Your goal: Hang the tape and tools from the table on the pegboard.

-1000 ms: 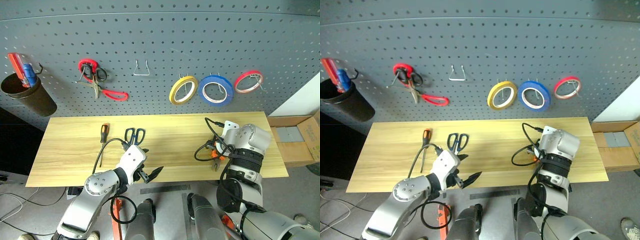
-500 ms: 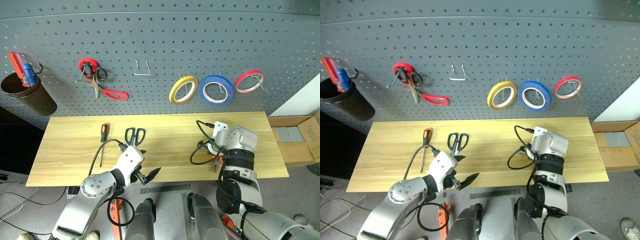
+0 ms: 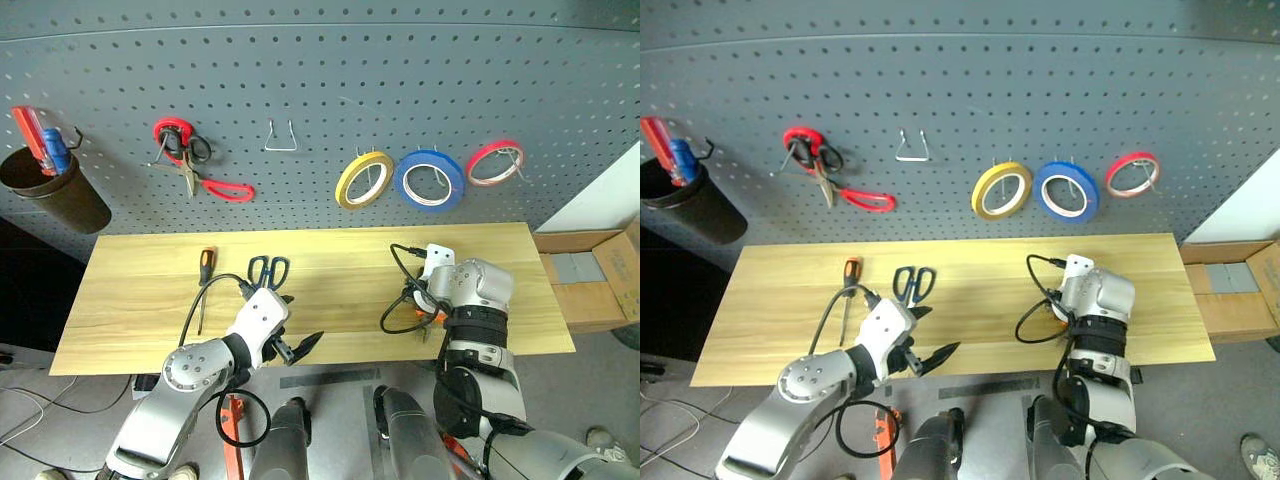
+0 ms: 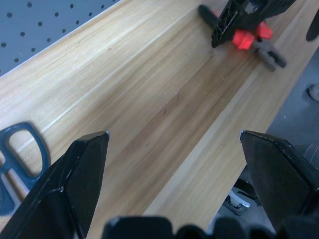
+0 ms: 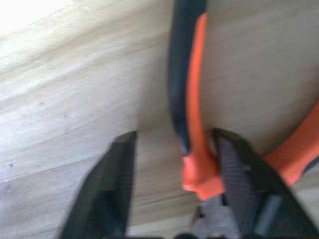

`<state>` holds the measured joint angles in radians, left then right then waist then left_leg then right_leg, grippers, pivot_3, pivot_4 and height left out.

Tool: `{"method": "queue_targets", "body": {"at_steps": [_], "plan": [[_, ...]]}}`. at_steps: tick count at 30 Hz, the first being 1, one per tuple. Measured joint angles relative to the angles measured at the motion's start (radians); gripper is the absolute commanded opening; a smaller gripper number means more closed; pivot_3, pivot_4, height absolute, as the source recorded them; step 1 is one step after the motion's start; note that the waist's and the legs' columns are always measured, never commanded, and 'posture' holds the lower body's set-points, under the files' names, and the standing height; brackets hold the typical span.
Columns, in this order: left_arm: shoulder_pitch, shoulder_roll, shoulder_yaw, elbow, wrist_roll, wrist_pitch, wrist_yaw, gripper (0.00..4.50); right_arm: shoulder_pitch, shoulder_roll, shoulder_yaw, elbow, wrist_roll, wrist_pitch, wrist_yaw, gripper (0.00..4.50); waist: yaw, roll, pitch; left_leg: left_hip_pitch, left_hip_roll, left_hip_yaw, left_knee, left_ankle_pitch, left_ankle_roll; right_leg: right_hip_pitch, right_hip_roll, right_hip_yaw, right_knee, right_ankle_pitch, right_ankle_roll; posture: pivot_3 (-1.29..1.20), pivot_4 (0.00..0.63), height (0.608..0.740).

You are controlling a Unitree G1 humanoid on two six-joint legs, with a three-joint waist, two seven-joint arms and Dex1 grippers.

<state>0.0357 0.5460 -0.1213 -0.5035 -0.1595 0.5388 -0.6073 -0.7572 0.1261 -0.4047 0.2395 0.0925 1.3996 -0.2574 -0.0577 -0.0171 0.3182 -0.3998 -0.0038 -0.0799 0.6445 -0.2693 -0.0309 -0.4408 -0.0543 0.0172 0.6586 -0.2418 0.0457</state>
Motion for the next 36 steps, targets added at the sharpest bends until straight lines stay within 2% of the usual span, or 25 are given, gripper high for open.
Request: {"method": "queue_targets", "body": {"at_steps": [4,9,12,17,22,25,33,36], "plan": [[-0.006,-0.002,-0.008,0.004,0.0,-0.002,-0.002,4.5,0.088,-0.058,0.23,-0.059,0.026,-0.038,0.155,0.05,0.001,0.0,0.0,0.0,0.0,0.0,0.0,0.0,0.0,0.0,0.0,0.0,0.0,0.0,0.0,0.06,0.343,0.74],[-0.012,-0.007,-0.018,0.014,0.0,-0.007,-0.002,4.5,0.206,-0.287,0.585,-0.185,0.062,-0.137,0.441,0.04,0.006,0.0,0.0,-0.001,-0.001,-0.001,0.0,0.0,0.0,0.001,-0.001,0.0,-0.002,0.0,0.001,0.05,0.334,0.74],[-0.017,-0.02,-0.026,0.025,0.001,-0.012,-0.002,4.5,0.257,-0.431,0.753,-0.263,0.066,-0.255,0.602,0.04,0.008,-0.001,0.0,-0.001,-0.001,-0.001,0.0,0.0,0.0,0.001,0.0,-0.001,-0.002,-0.002,0.004,0.05,0.328,0.74],[-0.033,-0.027,-0.031,0.036,0.002,-0.025,-0.001,4.5,0.29,-0.63,0.94,-0.324,0.007,-0.497,0.8,0.04,0.017,-0.001,0.0,-0.001,-0.002,-0.001,0.001,0.0,-0.001,0.002,-0.001,-0.001,-0.002,-0.003,0.006,0.04,0.323,0.74],[-0.042,-0.039,-0.034,0.052,0.004,-0.032,0.0,4.5,0.292,-0.734,0.989,-0.259,-0.083,-0.732,0.905,0.04,0.024,-0.002,0.001,-0.001,-0.001,-0.002,0.001,0.002,-0.004,0.005,-0.001,-0.002,-0.008,-0.002,0.008,0.02,0.311,0.74],[-0.053,-0.045,-0.049,0.069,0.006,-0.048,0.001,4.5,0.24,-0.767,1.005,-0.14,-0.126,-0.88,0.98,0.04,0.025,-0.003,0.001,-0.001,-0.002,-0.001,0.002,0.002,-0.005,0.008,-0.002,-0.001,-0.013,0.001,0.01,0.02,0.306,0.74],[-0.071,-0.057,-0.059,0.104,0.008,-0.071,0.004,4.5,0.121,-0.783,0.986,0.155,-0.214,-1.126,1.084,0.04,0.03,-0.005,-0.001,0.0,-0.003,-0.001,0.004,0.003,-0.006,0.011,-0.003,-0.001,-0.014,0.004,0.008,0.02,0.293,0.74],[-0.07,-0.06,-0.066,0.11,0.008,-0.077,0.005,4.5,0.106,-0.786,0.972,0.205,-0.24,-1.151,1.11,1.01,0.031,-0.006,-0.001,0.0,-0.003,-0.002,0.004,0.003,-0.006,0.011,-0.004,-0.001,-0.014,0.004,0.008,0.01,0.289,0.74]]}}
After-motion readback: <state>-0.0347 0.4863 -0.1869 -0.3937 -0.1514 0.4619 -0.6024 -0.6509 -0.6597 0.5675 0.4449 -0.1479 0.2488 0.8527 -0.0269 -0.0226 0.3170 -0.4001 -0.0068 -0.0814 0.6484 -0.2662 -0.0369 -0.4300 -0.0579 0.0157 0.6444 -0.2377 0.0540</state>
